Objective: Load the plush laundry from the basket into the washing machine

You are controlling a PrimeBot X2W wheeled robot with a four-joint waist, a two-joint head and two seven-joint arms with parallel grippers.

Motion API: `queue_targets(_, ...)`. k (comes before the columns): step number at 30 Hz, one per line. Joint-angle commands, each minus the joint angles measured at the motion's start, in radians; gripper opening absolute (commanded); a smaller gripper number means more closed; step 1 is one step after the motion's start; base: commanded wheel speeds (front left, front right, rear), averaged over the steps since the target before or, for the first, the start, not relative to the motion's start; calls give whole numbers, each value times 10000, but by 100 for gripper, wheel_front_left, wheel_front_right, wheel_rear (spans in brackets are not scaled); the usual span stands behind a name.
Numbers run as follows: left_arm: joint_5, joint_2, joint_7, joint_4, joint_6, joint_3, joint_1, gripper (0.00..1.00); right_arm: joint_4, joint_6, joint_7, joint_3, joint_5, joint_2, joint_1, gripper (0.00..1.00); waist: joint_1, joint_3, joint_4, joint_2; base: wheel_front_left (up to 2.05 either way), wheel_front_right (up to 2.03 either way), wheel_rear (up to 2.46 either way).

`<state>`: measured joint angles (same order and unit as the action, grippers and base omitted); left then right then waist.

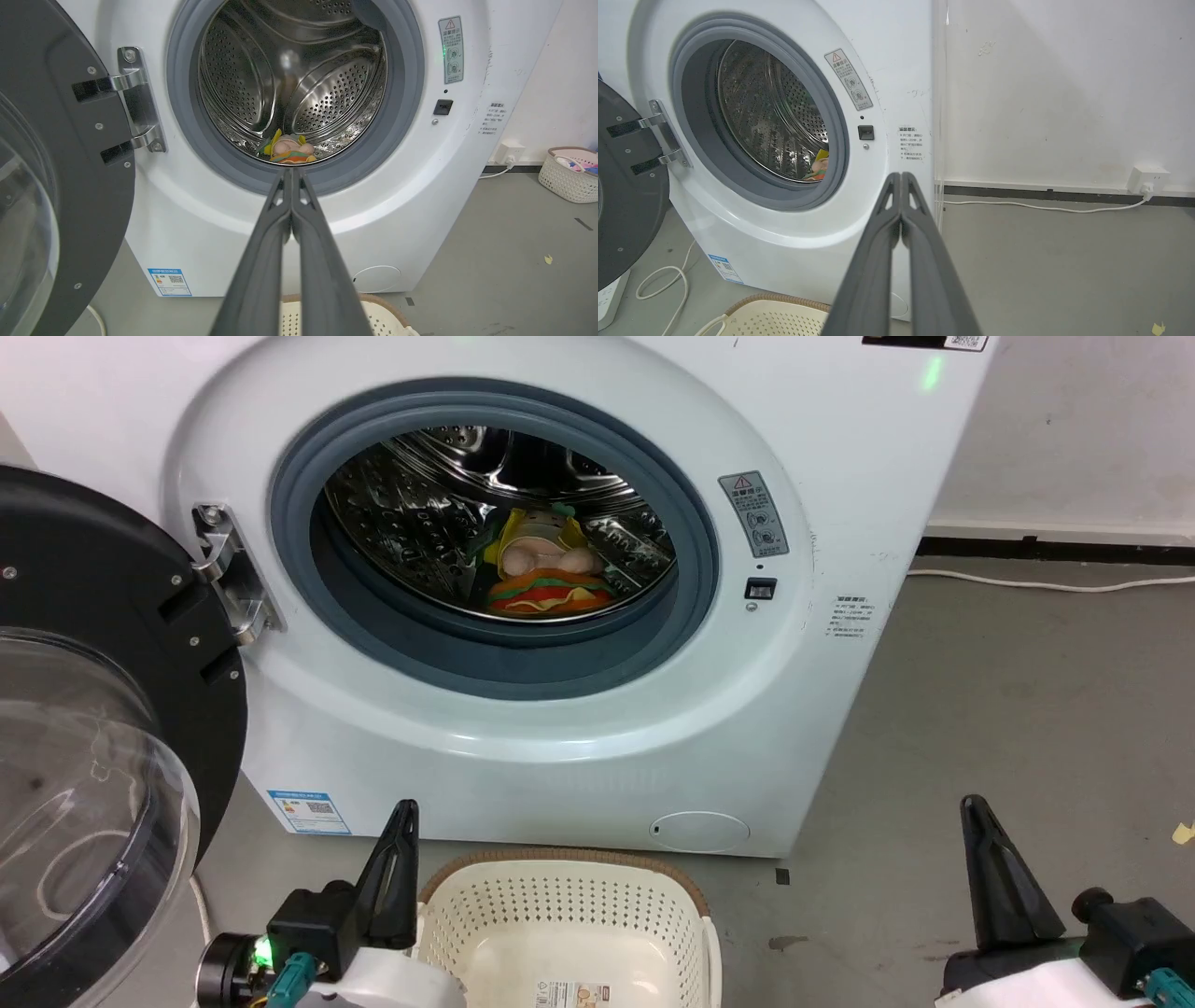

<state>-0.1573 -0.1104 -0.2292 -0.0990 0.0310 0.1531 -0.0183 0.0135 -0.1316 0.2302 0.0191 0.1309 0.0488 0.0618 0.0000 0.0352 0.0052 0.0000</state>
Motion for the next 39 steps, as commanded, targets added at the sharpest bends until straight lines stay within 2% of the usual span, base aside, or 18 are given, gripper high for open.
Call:
queue_targets(1, 111, 35, 64, 67, -38, -42, 23, 0, -16, 1, -64, -18, -87, 2, -76, 0, 0, -3, 0, 0, 0, 0, 0)
queue_targets(39, 620, 232, 840, 388, -133, -561, 79, 0, -57, 4, -844, -78, -513, 6, -265, 0, 0, -125, -18, 0, 0, 0, 0)
